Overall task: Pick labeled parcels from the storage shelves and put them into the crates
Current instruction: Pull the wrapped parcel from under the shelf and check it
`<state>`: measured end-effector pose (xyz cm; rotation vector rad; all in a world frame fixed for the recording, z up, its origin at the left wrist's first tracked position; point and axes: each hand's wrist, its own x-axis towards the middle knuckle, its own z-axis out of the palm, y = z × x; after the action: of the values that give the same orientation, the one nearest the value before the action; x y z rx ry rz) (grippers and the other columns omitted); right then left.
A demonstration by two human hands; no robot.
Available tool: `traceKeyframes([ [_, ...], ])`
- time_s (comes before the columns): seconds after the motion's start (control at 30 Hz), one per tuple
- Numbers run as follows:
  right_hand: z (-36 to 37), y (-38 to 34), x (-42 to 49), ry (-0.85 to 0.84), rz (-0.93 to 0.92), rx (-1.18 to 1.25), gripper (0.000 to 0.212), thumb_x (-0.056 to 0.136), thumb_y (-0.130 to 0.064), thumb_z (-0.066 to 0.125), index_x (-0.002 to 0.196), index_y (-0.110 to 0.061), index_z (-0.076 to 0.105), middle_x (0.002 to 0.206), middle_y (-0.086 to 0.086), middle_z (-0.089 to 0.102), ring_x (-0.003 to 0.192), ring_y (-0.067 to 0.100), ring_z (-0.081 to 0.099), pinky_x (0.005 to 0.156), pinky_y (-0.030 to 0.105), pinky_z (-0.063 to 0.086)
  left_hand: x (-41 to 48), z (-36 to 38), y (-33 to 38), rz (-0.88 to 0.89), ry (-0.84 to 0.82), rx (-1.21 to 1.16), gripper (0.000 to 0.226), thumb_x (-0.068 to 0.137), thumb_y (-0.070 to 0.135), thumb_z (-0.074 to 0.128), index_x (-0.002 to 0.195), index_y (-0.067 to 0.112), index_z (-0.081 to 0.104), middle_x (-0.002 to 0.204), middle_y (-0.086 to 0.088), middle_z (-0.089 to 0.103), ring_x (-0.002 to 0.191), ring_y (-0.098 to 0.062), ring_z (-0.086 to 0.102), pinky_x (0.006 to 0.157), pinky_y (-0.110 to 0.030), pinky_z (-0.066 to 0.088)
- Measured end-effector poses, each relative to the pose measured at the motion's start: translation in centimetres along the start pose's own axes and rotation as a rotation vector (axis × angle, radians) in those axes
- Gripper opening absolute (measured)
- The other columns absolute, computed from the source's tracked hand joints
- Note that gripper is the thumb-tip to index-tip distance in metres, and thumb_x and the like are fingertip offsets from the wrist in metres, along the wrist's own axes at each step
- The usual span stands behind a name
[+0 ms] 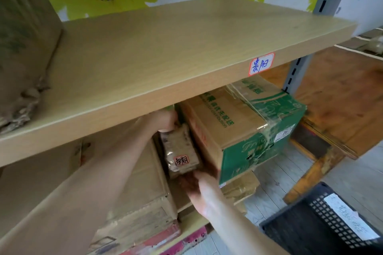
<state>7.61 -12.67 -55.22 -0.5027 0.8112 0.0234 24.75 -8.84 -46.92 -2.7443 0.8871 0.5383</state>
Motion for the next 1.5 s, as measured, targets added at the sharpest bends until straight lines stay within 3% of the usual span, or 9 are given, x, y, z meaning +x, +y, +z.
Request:
traceKeyframes([
  [0.07, -0.6, -0.1, -1.0, -0.022, -0.003, -0.015, 0.026, 0.094, 0.004, 0.039, 0.115, 0.001, 0.054, 0.100, 0.022, 0.063, 0.091, 0.030, 0.059, 0.099, 0.042, 0.045, -1.7, -0.1, 0.5, 0.039, 0.054, -0.121, 0.032, 0.094, 0.019, 0.049, 0.107, -0.005, 0.064, 0.099, -0.019, 0.065, 0.084, -0.028, 0.058, 0.066, -0.027, 0.041],
  [0.17, -1.8, -0.4, -3.2, -0.067, -0.011, -0.095, 0.028, 0.098, -0.002, 0.037, 0.122, 0.006, 0.049, 0.105, 0.025, 0.059, 0.109, 0.036, 0.056, 0.100, 0.043, 0.042, -5.4, -0.2, 1.2, 0.014, 0.150, -0.233, 0.033, 0.093, 0.023, 0.051, 0.103, -0.006, 0.064, 0.098, -0.019, 0.066, 0.085, -0.026, 0.060, 0.066, -0.028, 0.041],
  [0.27, -3.5, -0.8, -5.9, -0.119, -0.039, -0.157, 0.029, 0.098, -0.008, 0.040, 0.123, 0.005, 0.049, 0.118, 0.025, 0.057, 0.115, 0.034, 0.055, 0.100, 0.041, 0.044, -9.7, -0.2, 2.7, -0.023, 0.257, -0.314, 0.031, 0.095, 0.021, 0.046, 0.085, -0.003, 0.062, 0.078, -0.012, 0.056, 0.071, -0.022, 0.053, 0.051, -0.024, 0.034],
  [0.47, -7.8, 0.1, -11.8, -0.200, -0.039, -0.162, 0.030, 0.098, -0.012, 0.039, 0.123, 0.004, 0.045, 0.121, 0.030, 0.054, 0.111, 0.036, 0.057, 0.098, 0.040, 0.047, -17.5, 2.0, 6.3, -0.084, 0.468, -0.663, 0.027, 0.095, 0.026, 0.047, 0.106, 0.009, 0.064, 0.096, -0.003, 0.059, 0.088, -0.018, 0.054, 0.074, -0.026, 0.038],
  [0.6, -10.4, 0.8, -15.3, -0.287, -0.011, -0.172, 0.016, 0.093, -0.002, 0.034, 0.099, 0.001, 0.049, 0.107, 0.033, 0.056, 0.100, 0.038, 0.059, 0.099, 0.043, 0.044, -22.1, 4.4, 8.5, -0.089, 0.610, -0.937, 0.026, 0.094, 0.026, 0.048, 0.107, 0.011, 0.064, 0.097, 0.000, 0.062, 0.086, -0.014, 0.055, 0.062, -0.017, 0.039],
  [0.73, -13.6, 2.0, -16.9, -0.327, -0.043, -0.210, 0.029, 0.091, -0.009, 0.042, 0.117, 0.003, 0.048, 0.121, 0.033, 0.053, 0.105, 0.040, 0.060, 0.092, 0.042, 0.048, -25.0, 6.6, 9.7, -0.061, 0.661, -0.919, 0.027, 0.095, 0.027, 0.047, 0.103, 0.010, 0.066, 0.093, 0.002, 0.062, 0.086, -0.014, 0.055, 0.063, -0.018, 0.040],
  [1.0, -20.8, 5.5, -21.0, -0.270, -0.191, -0.426, 0.034, 0.089, -0.039, 0.050, 0.117, -0.020, 0.058, 0.112, 0.005, 0.069, 0.106, 0.021, 0.063, 0.086, 0.034, 0.050, -28.3, 12.6, 14.5, 0.110, 0.451, -1.094, 0.019, 0.093, 0.025, 0.053, 0.091, 0.012, 0.068, 0.082, 0.003, 0.062, 0.073, -0.006, 0.052, 0.064, -0.018, 0.041],
  [1.37, -36.4, 7.1, -28.6, 0.199, -0.418, -0.124, 0.028, 0.093, -0.036, 0.048, 0.111, -0.017, 0.059, 0.108, 0.008, 0.067, 0.099, 0.024, 0.063, 0.075, 0.034, 0.053, -30.9, 18.5, 31.7, 0.212, 0.130, -1.278, 0.038, 0.089, 0.043, 0.052, 0.107, 0.011, 0.062, 0.099, -0.003, 0.063, 0.096, -0.022, 0.060, 0.084, -0.033, 0.049],
  [1.5, -43.0, 6.1, -30.6, 0.323, -0.426, 0.056, 0.027, 0.093, -0.036, 0.050, 0.112, -0.019, 0.058, 0.100, 0.002, 0.070, 0.088, 0.017, 0.065, 0.070, 0.033, 0.051, -32.7, 21.5, 39.6, 0.232, -0.128, -1.364, 0.031, 0.094, 0.043, 0.044, 0.083, 0.018, 0.058, 0.091, -0.010, 0.063, 0.083, -0.024, 0.060, 0.082, -0.040, 0.053],
])
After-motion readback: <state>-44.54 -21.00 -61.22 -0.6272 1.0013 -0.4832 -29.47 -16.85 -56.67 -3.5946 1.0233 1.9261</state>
